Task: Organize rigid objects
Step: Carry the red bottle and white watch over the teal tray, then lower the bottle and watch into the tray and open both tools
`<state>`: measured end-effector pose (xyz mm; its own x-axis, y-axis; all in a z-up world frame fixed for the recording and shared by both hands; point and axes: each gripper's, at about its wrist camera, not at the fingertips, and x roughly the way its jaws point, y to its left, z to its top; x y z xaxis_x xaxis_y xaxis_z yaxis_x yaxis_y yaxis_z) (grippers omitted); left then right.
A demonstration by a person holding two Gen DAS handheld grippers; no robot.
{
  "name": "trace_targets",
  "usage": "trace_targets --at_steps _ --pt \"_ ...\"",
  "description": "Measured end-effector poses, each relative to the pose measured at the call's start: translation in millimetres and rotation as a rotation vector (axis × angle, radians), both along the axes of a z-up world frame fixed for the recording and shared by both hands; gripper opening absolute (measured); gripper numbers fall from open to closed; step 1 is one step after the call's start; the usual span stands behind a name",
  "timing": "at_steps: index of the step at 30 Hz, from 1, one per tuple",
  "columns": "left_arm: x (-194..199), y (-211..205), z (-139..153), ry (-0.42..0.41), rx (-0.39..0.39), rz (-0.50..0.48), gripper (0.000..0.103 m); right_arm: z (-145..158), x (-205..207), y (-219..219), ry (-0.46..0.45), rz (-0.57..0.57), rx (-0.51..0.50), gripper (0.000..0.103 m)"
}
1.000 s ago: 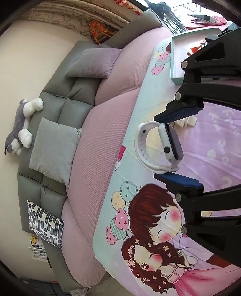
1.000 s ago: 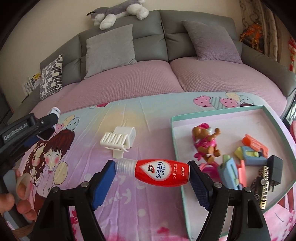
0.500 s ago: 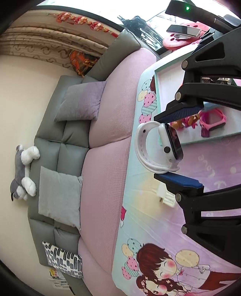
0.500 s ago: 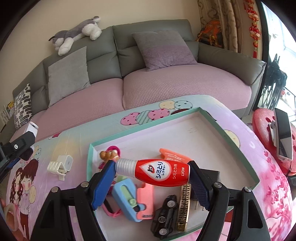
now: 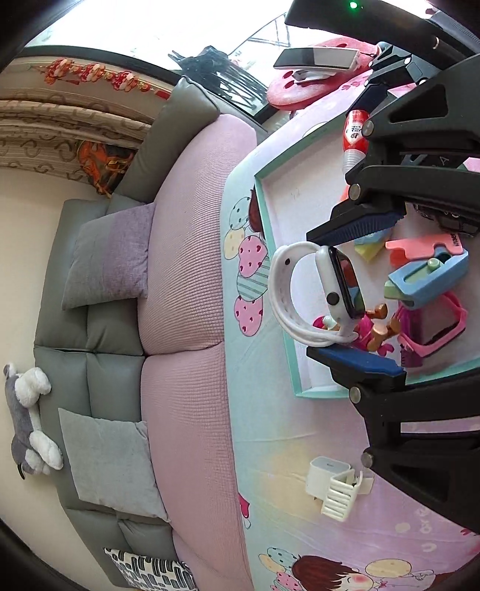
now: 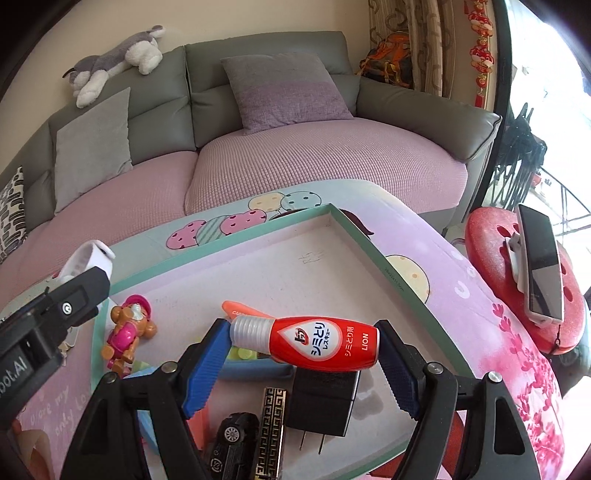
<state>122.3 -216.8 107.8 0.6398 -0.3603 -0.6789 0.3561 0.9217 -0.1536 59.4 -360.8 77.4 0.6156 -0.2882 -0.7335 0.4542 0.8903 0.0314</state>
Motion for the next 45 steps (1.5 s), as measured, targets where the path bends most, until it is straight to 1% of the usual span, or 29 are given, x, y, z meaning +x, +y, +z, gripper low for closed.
trace_targets --at_steps 4,10,22,26,31,32,33,37,38,39,40,41,42,43,45 --pt "-0.4 -13.0 -13.3 0.024 0.02 -0.024 0.056 -6.5 0.4 -7.2 0.031 -0.022 -0.003 0.081" --pt "-1.5 -13.4 -23.4 0.043 0.017 -0.023 0.056 -9.5 -0.9 -13.9 0.04 -0.039 0.016 0.081" --pt "-0.8 -9.5 -22.2 0.058 0.009 -0.012 0.056 -11.7 1.9 -13.4 0.06 -0.038 0.023 0.081" --pt "-1.4 -6.4 -18.7 0.057 0.005 -0.007 0.06 -11.0 1.9 -12.7 0.059 -0.033 0.028 0.081" --pt "0.3 4.4 -13.5 0.059 -0.001 0.025 0.061 -10.5 1.7 -11.2 0.057 -0.031 0.028 0.082" --pt "0.8 7.4 -12.7 0.059 0.002 0.037 0.062 -10.0 1.5 -10.1 0.056 -0.03 0.023 0.084" --pt "1.5 10.8 -11.9 0.058 0.006 0.052 0.063 -9.5 1.5 -9.2 0.054 -0.028 0.02 0.088" --pt "4.4 25.6 -10.4 0.048 0.037 0.11 0.064 -7.6 1.7 -6.4 0.04 -0.016 0.025 0.09" --pt "5.0 29.7 -10.5 0.044 0.048 0.125 0.064 -7.1 2.2 -5.5 0.04 -0.015 0.021 0.093" --pt "6.2 33.7 -11.0 0.042 0.057 0.142 0.065 -6.7 2.2 -4.4 0.038 -0.014 0.015 0.103" --pt "7.9 39.1 -11.7 0.042 0.063 0.159 0.071 -5.7 2.1 -3.2 0.035 -0.013 0.006 0.103" --pt "9.6 44.2 -13.1 0.044 0.067 0.176 0.085 -4.9 2.3 -2.2 0.034 -0.012 -0.001 0.103" --pt "11.6 49.0 -14.8 0.048 0.069 0.193 0.09 -4.1 2.7 -1.8 0.033 -0.012 -0.005 0.103" --pt "13.6 54.0 -16.7 0.052 0.072 0.209 0.094 -3.3 2.7 -1.0 0.03 -0.011 -0.005 0.103" --pt "17.8 62.9 -21.8 0.062 0.095 0.253 0.094 -1.3 3.0 -0.5 0.021 -0.008 -0.001 0.103"
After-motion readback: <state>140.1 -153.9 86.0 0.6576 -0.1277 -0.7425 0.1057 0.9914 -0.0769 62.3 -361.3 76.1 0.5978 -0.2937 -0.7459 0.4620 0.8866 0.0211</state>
